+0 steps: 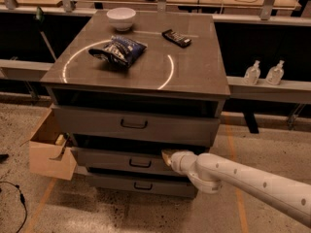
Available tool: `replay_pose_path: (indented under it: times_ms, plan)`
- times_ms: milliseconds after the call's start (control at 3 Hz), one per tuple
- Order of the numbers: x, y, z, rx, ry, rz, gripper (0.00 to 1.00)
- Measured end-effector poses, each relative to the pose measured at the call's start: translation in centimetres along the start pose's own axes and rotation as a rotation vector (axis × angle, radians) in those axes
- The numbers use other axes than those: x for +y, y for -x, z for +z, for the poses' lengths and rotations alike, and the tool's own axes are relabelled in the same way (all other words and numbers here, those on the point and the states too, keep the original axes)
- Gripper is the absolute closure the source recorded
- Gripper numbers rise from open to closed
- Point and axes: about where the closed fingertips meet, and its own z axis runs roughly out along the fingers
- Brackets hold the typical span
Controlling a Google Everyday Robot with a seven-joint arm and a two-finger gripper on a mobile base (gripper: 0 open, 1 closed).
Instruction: Place blue chip bag into middle drawer
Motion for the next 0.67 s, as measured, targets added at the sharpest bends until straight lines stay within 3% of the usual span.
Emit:
replay_pose_path:
  times_ms: [333,667]
  plan:
    - [0.01,0.03,-0.02,0.0,0.0,0.0,0.51]
    - [0.01,0.03,-0.02,0.0,0.0,0.0,0.57]
